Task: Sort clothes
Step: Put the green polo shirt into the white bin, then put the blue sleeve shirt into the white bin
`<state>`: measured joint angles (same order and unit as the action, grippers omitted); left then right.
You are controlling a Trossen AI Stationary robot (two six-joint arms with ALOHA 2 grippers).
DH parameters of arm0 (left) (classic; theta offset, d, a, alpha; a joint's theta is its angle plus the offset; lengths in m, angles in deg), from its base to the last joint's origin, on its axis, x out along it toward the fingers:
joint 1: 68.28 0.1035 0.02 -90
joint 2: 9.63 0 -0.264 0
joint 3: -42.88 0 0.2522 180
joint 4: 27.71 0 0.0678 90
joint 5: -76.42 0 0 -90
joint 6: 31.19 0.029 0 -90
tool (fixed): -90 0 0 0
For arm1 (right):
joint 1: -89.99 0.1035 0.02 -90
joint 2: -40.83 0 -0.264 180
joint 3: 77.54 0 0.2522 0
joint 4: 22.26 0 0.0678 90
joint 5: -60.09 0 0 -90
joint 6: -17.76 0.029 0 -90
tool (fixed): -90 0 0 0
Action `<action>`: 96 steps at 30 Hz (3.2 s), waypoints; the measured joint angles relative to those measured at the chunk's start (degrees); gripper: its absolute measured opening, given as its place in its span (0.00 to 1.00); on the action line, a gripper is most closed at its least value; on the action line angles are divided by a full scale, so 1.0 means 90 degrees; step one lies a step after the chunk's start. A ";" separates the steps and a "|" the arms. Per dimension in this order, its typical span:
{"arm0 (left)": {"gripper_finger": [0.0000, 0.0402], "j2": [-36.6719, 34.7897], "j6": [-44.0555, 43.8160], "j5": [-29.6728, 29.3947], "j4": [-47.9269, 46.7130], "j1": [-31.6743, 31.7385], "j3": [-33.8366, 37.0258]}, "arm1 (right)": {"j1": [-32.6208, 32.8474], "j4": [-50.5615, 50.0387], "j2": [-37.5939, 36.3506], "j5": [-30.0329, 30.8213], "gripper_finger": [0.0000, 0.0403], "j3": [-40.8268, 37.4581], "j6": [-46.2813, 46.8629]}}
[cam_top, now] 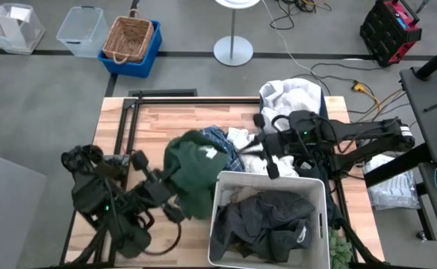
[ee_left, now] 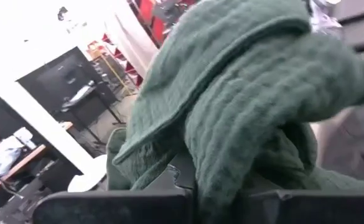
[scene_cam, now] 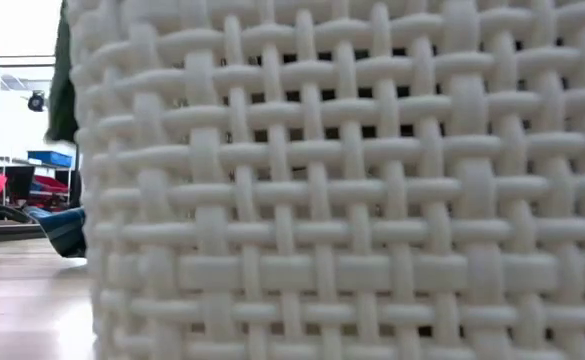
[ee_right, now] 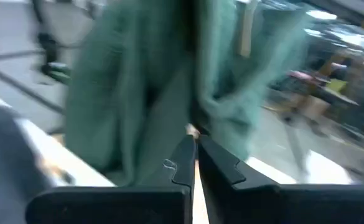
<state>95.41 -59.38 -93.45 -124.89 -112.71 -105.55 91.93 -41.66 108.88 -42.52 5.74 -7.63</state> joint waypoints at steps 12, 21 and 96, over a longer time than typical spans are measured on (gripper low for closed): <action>0.00 -0.0168 0.5893 0.1960 0.7365 0.0666 0.0007 | 0.0006 -0.2030 -0.1061 0.2920 0.03 0.1027 0.0880; 0.00 -0.0082 0.5923 0.4272 0.8835 0.0893 0.0064 | 0.0006 -0.2988 -0.2035 0.3548 0.03 0.1529 0.1210; 0.48 -0.2034 0.0318 0.7904 0.6935 0.5513 0.8630 | 0.0007 -0.4678 -0.0190 0.3517 0.03 0.1522 0.2087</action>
<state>77.10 -56.52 -22.31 -62.47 -63.09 -27.89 92.00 -83.76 107.17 -10.86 19.44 11.16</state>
